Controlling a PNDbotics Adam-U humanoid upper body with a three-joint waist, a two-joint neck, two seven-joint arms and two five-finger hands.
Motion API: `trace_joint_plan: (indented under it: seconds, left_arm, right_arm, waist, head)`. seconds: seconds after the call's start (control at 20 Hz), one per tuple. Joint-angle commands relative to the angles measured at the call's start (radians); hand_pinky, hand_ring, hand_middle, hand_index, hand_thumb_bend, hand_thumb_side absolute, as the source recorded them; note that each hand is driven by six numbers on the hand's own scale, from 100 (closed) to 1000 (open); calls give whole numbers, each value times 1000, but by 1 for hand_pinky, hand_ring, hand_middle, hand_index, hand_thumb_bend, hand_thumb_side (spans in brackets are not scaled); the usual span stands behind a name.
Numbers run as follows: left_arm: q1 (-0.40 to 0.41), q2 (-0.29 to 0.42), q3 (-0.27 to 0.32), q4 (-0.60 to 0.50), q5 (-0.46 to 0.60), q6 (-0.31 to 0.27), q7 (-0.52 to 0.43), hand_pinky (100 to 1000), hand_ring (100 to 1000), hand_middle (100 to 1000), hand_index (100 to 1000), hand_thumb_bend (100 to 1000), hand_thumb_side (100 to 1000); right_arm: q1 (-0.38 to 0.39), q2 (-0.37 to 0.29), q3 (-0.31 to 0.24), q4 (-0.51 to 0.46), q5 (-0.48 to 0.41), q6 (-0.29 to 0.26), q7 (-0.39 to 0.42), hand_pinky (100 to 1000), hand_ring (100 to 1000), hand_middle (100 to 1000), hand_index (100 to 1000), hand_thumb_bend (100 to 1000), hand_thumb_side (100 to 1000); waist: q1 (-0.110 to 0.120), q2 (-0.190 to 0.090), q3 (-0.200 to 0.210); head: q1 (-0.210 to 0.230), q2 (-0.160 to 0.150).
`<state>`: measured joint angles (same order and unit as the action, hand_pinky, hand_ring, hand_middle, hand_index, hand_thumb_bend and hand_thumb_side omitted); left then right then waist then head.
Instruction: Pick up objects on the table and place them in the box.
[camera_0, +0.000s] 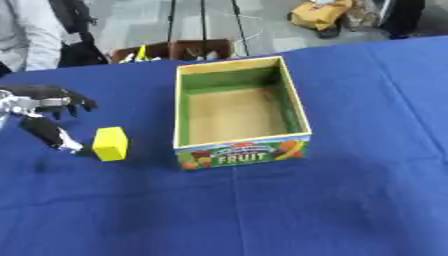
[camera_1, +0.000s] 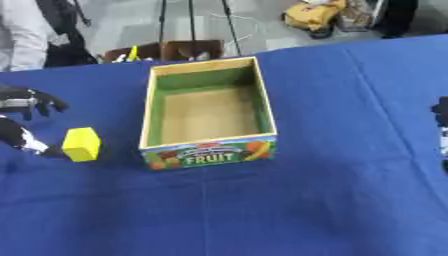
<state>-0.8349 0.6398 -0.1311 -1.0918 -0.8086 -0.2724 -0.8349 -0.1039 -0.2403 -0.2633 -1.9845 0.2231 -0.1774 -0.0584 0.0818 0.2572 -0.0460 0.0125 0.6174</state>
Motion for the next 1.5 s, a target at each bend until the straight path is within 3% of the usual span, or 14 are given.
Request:
trace_joint_plan:
  seconds: [0.05, 0.9, 1.5]
  left_arm:
    - [-35, 11, -2, 17, -19, -68, -71, 701, 823, 887, 1000, 672, 559]
    - [-75, -51, 31, 179, -126, -66, -72, 688, 791, 834, 953, 642, 533]
    - [-73, -54, 30, 182, -160, -78, -46, 616, 718, 725, 885, 604, 547]
  right_arm:
    - [-8, -26, 4, -15, -1, -2, 7, 734, 818, 597, 847, 100, 690]
    - [-18, -28, 6, -15, 5, -12, 13, 735, 821, 595, 843, 100, 693]
    - [-18, -25, 5, -15, 8, -15, 14, 735, 821, 595, 843, 100, 694]
  waist:
    - [0, -15, -5]
    - [14, 7, -47]
    - [11, 15, -47]
  head:
    - [12, -7]
    - [51, -24]
    - [53, -23]
